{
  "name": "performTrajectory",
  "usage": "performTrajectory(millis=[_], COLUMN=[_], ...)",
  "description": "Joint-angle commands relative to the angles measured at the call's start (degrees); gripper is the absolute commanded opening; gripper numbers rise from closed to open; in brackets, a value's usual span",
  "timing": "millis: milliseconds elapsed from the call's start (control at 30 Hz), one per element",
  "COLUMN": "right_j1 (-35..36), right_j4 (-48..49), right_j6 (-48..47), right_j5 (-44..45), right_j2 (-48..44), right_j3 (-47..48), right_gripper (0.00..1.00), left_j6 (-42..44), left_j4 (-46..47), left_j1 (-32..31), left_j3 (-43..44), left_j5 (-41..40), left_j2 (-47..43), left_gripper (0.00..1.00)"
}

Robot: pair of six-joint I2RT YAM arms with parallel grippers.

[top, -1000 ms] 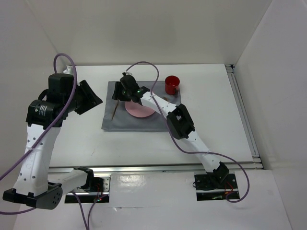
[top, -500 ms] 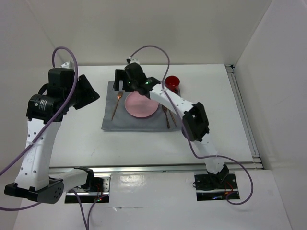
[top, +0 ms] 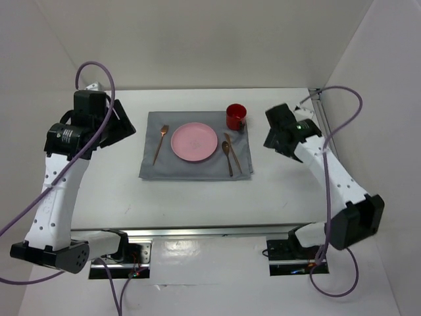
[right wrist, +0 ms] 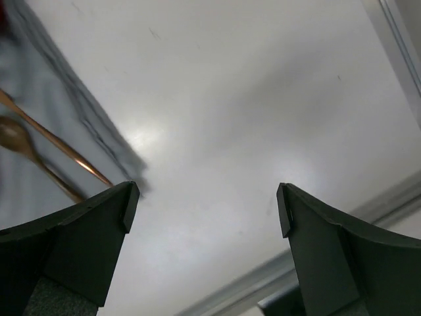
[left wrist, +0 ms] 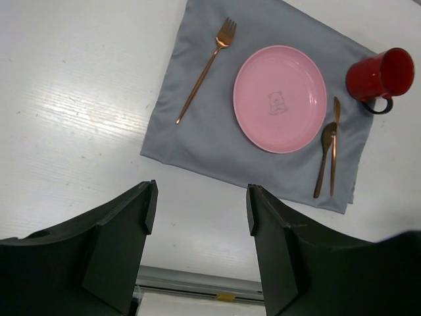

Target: Set the dinner table for one person

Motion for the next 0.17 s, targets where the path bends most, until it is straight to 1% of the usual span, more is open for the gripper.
performTrajectory(millis=[0, 33, 133], right_j1=[0.15, 0.14, -0.99], right_j4=[-2.18, 0.53, 4.07], right_j6=[1.45, 0.57, -0.83], right_j5=[-3.02, -3.91, -4.54], right_j2=[-12.89, -15.29, -22.06], right_j3=[-9.17, -10.60, -13.16], right_gripper=[1.00, 1.00, 1.00], left_j6=[2.30, 2.30, 2.30], left_j4=[3.41, 3.42, 3.94], left_j1=[0.25, 0.25, 0.25], left_j3=[-1.13, -1.13, -1.13], left_j5=[-2.27, -1.74, 0.10], left_j2=[-0.19, 0.33, 0.86], left_gripper=[0.73, 0.73, 0.73])
